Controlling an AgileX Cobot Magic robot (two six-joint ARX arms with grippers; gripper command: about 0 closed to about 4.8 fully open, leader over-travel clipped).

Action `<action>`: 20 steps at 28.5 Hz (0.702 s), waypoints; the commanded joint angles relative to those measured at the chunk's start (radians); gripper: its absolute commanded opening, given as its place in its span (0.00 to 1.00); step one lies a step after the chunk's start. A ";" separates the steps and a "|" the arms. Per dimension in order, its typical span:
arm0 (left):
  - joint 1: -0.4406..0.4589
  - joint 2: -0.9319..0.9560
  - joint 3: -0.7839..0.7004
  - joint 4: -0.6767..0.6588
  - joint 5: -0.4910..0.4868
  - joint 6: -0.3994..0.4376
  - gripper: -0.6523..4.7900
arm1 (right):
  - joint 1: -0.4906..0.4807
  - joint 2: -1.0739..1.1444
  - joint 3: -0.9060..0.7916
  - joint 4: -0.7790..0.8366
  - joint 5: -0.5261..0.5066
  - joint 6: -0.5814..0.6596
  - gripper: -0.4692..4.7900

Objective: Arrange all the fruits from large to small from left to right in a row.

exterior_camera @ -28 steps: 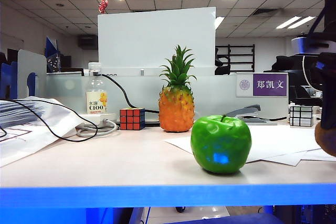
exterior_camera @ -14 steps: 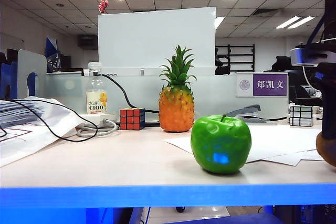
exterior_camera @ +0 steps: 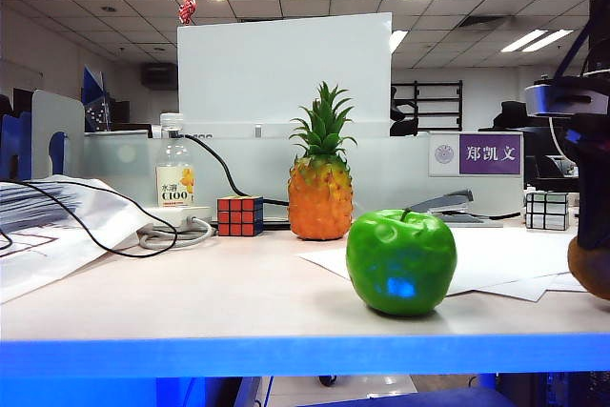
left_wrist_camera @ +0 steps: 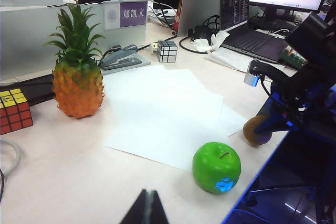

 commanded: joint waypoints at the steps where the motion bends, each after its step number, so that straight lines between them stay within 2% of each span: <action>1: 0.000 0.000 0.005 0.007 0.005 -0.002 0.12 | 0.002 -0.003 0.003 0.014 -0.002 0.005 0.74; 3: 0.000 0.000 0.005 0.009 0.004 -0.002 0.18 | 0.002 -0.003 0.003 0.019 -0.002 0.005 0.81; 6: 0.000 0.000 0.005 0.014 0.005 -0.002 0.27 | 0.002 -0.003 0.003 0.025 -0.002 0.007 0.82; 10: 0.000 0.000 0.005 0.014 0.005 -0.003 0.29 | 0.002 -0.003 0.003 0.035 -0.002 0.008 0.83; 13: 0.000 0.001 0.005 0.032 0.005 -0.003 0.29 | 0.002 -0.003 0.003 0.062 -0.002 0.015 0.98; 14: 0.000 0.001 0.005 0.049 0.005 -0.003 0.30 | 0.002 -0.003 0.003 0.075 -0.005 0.020 1.00; 17: 0.000 0.011 0.005 0.132 0.002 -0.003 0.43 | 0.002 -0.003 0.003 0.099 -0.006 0.035 1.00; 20: 0.000 0.027 0.005 0.222 -0.031 -0.004 0.51 | 0.002 -0.003 0.003 0.111 -0.011 0.039 1.00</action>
